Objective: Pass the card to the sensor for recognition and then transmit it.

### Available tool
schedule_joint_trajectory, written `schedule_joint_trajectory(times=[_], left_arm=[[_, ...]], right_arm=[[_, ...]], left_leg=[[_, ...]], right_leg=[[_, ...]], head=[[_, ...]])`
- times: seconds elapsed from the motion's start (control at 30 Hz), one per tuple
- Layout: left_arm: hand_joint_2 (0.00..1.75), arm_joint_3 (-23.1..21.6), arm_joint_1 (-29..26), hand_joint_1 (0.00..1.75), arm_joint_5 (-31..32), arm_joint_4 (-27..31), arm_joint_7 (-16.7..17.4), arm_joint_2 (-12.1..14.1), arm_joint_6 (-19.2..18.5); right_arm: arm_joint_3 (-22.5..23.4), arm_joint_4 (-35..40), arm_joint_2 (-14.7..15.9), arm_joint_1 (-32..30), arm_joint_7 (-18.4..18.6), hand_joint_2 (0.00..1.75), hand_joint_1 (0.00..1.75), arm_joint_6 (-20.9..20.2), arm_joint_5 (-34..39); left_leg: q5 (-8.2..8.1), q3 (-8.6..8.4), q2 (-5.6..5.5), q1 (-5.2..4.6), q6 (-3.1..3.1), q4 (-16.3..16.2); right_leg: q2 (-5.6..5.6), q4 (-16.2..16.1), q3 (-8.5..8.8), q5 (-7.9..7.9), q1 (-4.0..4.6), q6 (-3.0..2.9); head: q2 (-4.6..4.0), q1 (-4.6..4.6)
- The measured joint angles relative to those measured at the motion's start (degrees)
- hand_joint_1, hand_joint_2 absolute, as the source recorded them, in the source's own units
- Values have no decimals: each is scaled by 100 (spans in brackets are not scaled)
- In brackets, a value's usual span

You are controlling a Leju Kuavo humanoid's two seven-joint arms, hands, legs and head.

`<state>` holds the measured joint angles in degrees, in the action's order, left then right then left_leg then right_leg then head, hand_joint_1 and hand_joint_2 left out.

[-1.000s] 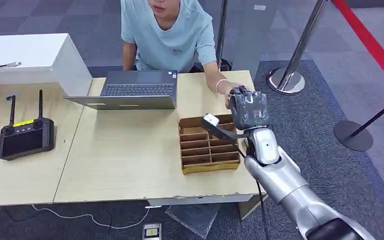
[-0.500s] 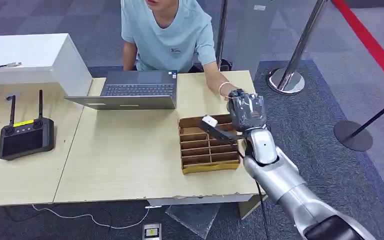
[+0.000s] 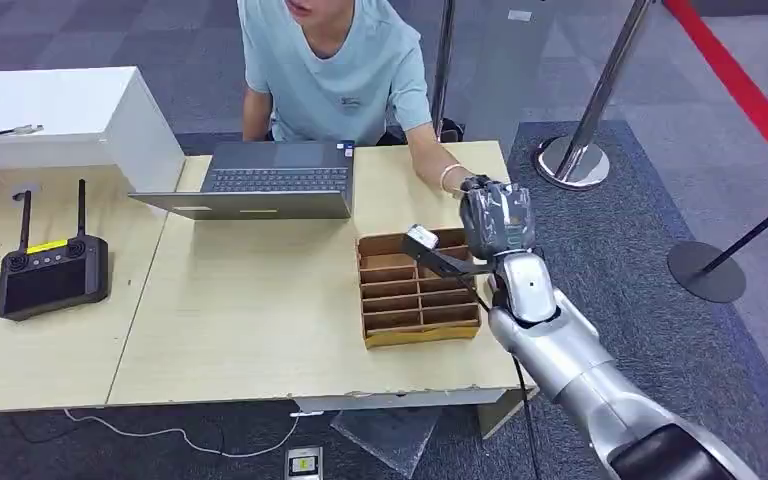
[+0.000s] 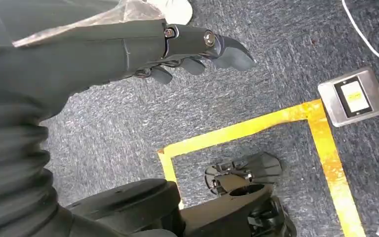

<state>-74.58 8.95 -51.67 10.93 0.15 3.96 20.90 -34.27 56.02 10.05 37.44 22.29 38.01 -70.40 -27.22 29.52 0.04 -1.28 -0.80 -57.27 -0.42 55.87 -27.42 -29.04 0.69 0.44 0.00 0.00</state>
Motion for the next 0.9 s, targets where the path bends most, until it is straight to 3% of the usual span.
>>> schedule_joint_trajectory(times=[0.5, 0.9], left_arm=[[175, -42, -13, 0, -37, 0, -9, 0, 18], [175, -42, -29, 0, -52, 0, -22, 2, 17]], right_arm=[[-94, -120, 18, -18, 112, 175, 0, 146, -98], [-53, 275, 39, -314, 111, 175, 0, 186, -339]], left_leg=[[0, 2, 0, 0, 0, 0], [0, 1, 0, 0, 0, 0]], right_leg=[[0, 0, -3, 0, 0, 0], [0, 0, -3, 0, 0, 0]], head=[[0, 0], [0, 0]])
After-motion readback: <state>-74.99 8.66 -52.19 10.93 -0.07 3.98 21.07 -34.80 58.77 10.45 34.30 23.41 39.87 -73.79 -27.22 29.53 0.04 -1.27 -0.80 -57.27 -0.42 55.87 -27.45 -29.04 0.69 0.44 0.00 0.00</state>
